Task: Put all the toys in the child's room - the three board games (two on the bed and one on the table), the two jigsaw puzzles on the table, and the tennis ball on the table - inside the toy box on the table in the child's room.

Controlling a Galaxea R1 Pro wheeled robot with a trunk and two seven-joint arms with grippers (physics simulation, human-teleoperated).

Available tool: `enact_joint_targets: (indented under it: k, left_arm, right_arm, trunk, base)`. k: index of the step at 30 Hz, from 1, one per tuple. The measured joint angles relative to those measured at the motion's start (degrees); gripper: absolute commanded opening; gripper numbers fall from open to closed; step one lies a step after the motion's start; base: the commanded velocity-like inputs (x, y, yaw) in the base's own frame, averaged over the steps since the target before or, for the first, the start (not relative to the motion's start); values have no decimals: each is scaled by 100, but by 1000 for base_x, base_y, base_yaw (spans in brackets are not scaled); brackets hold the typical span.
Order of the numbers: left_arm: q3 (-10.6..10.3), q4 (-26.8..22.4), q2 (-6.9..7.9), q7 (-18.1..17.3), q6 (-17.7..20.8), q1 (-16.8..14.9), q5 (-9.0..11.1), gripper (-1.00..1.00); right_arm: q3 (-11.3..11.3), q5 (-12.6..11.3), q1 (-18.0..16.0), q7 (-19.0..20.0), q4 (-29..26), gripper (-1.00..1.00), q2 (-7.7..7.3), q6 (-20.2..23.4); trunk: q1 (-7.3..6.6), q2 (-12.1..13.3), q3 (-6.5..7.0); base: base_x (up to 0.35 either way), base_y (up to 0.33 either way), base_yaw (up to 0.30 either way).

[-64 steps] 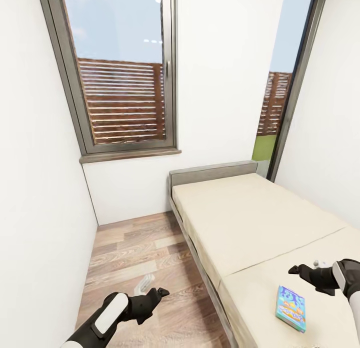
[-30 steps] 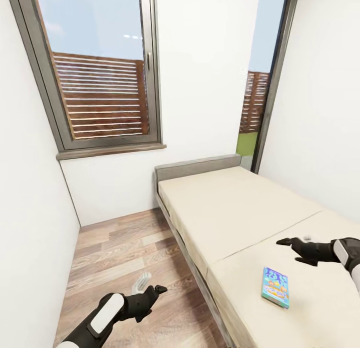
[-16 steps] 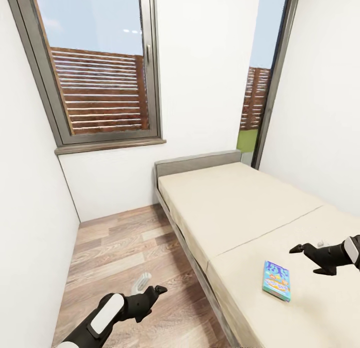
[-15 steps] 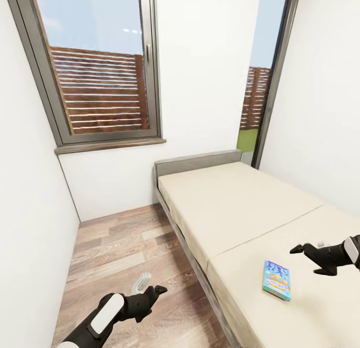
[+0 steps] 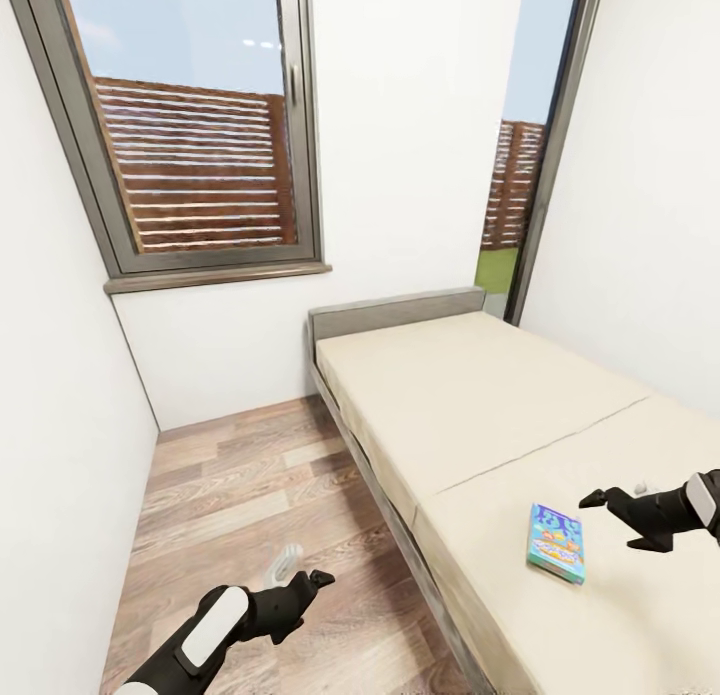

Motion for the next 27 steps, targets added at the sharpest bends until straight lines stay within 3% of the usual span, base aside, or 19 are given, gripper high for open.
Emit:
enact_joint_targets:
  k: [6,17,27]
  left_arm:
    - [1,0,0,0,0,0,-3,100]
    - [-54,-2,7,-31,-208,66,-13,100]
    - [-78,-1,10,-81,-294,113,-15,100]
  right_arm:
    - [-5,-3,0,2,1,100,1,0]
    - [-24,-20,0,38,-23,100,25,-21]
    - [-27,-41,-1,36,6,100,86,-797]
  trunk:
    - [132,-241,-163]
    - [132,-242,-265]
    - [132,-242,-357]
  base:
    - [0,0,0]
    - [0,0,0]
    - [0,0,0]
